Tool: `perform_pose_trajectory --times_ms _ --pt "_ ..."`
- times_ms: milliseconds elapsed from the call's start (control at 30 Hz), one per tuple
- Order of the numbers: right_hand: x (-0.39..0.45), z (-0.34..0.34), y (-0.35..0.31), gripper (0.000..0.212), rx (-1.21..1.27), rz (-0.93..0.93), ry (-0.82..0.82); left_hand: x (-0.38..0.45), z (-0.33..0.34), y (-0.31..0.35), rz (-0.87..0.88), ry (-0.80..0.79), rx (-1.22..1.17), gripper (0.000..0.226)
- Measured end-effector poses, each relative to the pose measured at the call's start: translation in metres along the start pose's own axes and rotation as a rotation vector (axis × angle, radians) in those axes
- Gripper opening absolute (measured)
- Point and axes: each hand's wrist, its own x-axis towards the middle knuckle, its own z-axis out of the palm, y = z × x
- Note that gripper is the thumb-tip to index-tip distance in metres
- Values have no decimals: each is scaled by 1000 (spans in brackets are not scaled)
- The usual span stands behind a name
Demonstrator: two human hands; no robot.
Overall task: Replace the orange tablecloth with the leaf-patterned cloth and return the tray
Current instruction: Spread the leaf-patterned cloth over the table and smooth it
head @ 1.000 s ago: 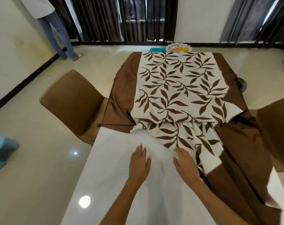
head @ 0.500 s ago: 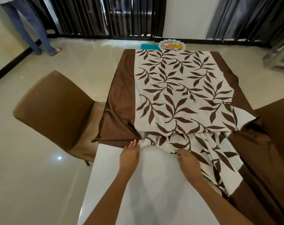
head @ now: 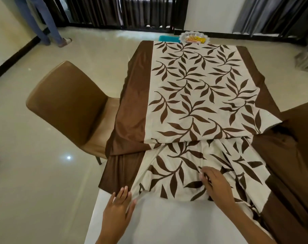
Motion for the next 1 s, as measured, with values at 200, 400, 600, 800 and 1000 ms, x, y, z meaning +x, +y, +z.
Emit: perform_pose_trajectory --times_ms 200,400,600,800,1000 --pt "-53 6 15 68 -260 29 -220 -16 -26 23 -172 207 -34 73" --pt "-97 -7 12 69 -283 -58 -305 0 22 37 -221 -40 30 68" --pt "-155 -27 26 69 -267 -85 -345 -71 31 49 -243 -77 50 71" --pt "-225 -58 40 61 -169 -84 -298 -173 38 63 -307 -92 109 78" --pt "-228 -83 41 57 -136 72 -137 -197 20 106 -490 20 39 80"
